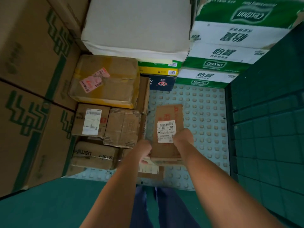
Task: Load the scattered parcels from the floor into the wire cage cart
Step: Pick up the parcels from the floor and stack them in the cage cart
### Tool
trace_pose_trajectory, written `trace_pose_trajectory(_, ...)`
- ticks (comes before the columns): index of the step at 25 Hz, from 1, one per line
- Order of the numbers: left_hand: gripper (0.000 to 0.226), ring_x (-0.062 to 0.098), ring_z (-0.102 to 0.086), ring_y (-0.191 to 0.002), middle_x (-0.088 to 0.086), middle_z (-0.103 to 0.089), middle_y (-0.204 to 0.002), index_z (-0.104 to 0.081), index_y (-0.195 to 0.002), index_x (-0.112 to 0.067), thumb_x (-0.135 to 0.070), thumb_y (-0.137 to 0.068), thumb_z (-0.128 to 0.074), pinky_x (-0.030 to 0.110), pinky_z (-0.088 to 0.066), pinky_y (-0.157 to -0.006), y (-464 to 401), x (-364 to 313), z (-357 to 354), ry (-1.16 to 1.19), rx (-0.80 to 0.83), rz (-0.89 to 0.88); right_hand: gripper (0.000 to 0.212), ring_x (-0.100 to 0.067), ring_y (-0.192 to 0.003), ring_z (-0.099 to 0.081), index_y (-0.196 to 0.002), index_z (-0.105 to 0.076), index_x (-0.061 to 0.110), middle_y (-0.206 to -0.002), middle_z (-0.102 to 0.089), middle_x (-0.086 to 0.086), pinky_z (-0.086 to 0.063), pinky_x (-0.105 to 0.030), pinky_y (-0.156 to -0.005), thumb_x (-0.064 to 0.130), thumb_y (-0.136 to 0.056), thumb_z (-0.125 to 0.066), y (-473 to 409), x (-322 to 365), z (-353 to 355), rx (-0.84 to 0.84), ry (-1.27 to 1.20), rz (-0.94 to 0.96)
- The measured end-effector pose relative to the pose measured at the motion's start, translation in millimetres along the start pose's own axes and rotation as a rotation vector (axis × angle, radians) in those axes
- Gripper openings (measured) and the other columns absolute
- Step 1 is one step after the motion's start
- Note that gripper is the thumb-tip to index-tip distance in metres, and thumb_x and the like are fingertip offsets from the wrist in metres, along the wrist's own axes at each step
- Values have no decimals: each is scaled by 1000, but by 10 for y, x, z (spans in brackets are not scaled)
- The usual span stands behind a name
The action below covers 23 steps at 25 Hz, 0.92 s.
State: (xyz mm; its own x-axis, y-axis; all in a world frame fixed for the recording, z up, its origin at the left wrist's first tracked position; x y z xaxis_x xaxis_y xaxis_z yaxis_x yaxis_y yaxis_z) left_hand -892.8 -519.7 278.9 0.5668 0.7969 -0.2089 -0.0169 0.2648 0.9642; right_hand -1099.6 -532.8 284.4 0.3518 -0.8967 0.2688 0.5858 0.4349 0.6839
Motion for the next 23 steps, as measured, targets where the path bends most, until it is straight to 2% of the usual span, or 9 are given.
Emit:
trace_pose_trajectory(3,32,17,-60,-98,3,-61,-117,-48,-130,-15,-9,-101,-35,38,-53,-77,-87,157,116,46,-48,23,22,-28,-104,-61,-116,-56,5,-117,-63,-14,-46,-31,-75,11,-99,-43,-37,22,-42,-41,2,-6)
trace_pose_trajectory(8,37,15,-59,-93,4,-57,-121,-44,-137,-17,-11,-102,-32,38,-52,-78,-103,402,192,50,-59,53,24,-31,-110,-58,-118,-55,6,-119,-62,-16,-41,-31,-76,12,-100,-41,21,-24,-16,-109,21,-8)
trace_pose_trajectory(11,38,16,-59,-96,5,-57,-122,-45,-137,-17,-11,-102,-32,39,-52,-77,-16,414,296,84,-63,44,25,-30,-104,-57,-121,-52,10,-116,-61,-16,-41,-32,-72,19,-101,-40,80,176,-11,-131,-40,129)
trace_pose_trajectory(15,29,21,-60,-104,8,-58,-121,-48,-128,-11,-16,-103,-35,41,-52,-88,166,424,515,174,-79,17,25,-27,-95,-54,-121,-52,14,-108,-59,-14,-41,-32,-70,21,-99,-42,322,643,36,-168,-64,325)
trace_pose_trajectory(18,33,21,-59,-103,8,-57,-120,-44,-133,-14,-24,-104,-32,40,-52,-82,206,366,779,219,-100,-38,23,-28,-93,-57,-117,-53,13,-101,-60,-12,-47,-34,-71,20,-97,-43,554,914,-13,-197,-89,413)
trace_pose_trajectory(20,34,19,-59,-101,6,-56,-120,-42,-135,-17,-26,-104,-31,39,-54,-76,219,363,963,280,-111,-52,26,-28,-90,-57,-118,-54,11,-103,-63,-13,-45,-32,-69,19,-96,-42,644,881,-68,-214,-122,355)
trace_pose_trajectory(23,32,21,-57,-104,6,-55,-118,-44,-131,-17,-28,-103,-32,42,-52,-84,219,347,1139,306,-80,-70,29,-28,-88,-57,-121,-53,10,-104,-63,-15,-45,-33,-69,20,-96,-41,795,675,-197,-255,-124,217)
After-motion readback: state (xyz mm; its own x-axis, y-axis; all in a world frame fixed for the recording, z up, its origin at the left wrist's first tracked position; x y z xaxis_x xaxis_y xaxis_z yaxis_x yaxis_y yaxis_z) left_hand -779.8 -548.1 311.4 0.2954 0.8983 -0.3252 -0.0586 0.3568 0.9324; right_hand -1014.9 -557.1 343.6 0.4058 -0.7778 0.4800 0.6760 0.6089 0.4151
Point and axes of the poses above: each hand's wrist, its own y-axis away from the middle knuckle, its own z-axis out of the back of the hand, x = y × z, the point moved 10 cm from there along -y, towards the middle knuckle
